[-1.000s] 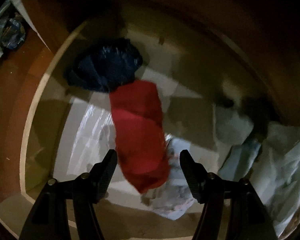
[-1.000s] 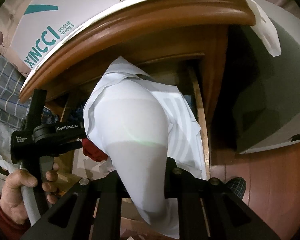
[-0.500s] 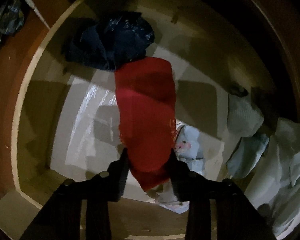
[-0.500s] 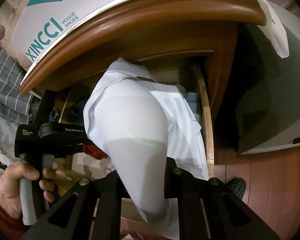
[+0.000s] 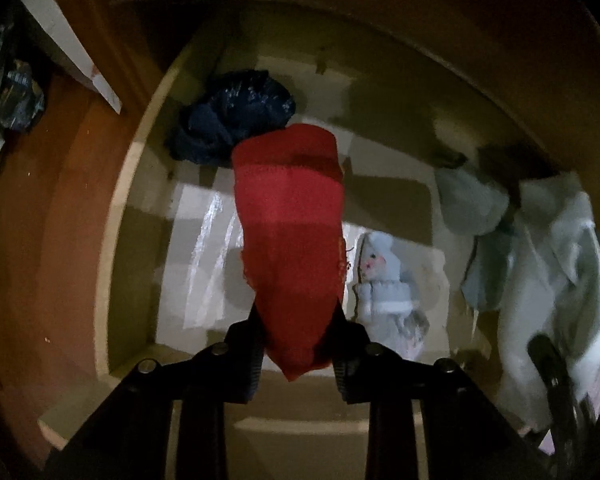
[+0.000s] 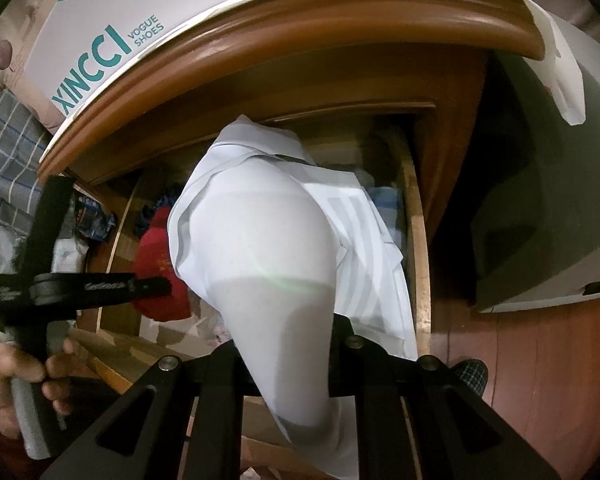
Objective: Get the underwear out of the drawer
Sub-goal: 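Lift the red sock with the left gripper and carry it to the white box, then lower the red sock into the white box and open the left gripper, then move the left gripper back to the drawer while the right gripper lifts the white striped cloth toward the box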
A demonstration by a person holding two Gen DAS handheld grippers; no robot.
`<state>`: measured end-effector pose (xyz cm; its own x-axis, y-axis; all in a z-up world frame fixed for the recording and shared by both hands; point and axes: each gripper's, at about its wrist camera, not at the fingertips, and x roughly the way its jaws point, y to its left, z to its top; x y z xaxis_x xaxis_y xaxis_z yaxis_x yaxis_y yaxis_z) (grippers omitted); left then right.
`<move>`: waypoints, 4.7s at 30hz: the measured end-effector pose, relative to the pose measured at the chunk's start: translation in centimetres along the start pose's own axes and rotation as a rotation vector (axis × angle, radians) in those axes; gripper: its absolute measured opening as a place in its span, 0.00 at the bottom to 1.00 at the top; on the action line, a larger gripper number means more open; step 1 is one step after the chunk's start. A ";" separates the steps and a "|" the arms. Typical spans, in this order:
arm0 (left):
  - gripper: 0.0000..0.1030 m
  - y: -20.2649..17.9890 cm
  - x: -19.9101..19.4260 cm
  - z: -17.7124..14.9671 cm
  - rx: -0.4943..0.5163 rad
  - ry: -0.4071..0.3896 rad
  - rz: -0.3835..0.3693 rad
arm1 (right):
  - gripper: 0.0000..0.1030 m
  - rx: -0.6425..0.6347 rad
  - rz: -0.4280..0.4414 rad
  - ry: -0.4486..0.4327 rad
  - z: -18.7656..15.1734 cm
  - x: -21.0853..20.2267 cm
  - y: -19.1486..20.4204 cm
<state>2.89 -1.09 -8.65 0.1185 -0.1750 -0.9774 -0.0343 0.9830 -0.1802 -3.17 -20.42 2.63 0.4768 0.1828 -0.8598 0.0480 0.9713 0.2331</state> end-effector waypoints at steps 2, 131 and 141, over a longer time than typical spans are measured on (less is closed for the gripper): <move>0.28 0.0 -1.1 -0.6 0.019 -0.016 0.003 | 0.11 -0.004 -0.003 0.000 -0.1 0.0 0.1; 0.64 9.3 -13.5 0.5 0.035 -0.573 0.216 | 0.11 -0.123 -0.031 -0.020 0.1 -3.5 4.8; 0.64 9.4 -13.1 0.9 0.015 -0.540 0.196 | 0.11 -0.160 0.007 -0.034 0.7 -8.1 7.9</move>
<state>1.91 10.50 2.59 0.6017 0.0598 -0.7965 -0.0935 0.9956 0.0041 -6.02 -14.39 11.79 0.5063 0.1869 -0.8418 -0.0943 0.9824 0.1614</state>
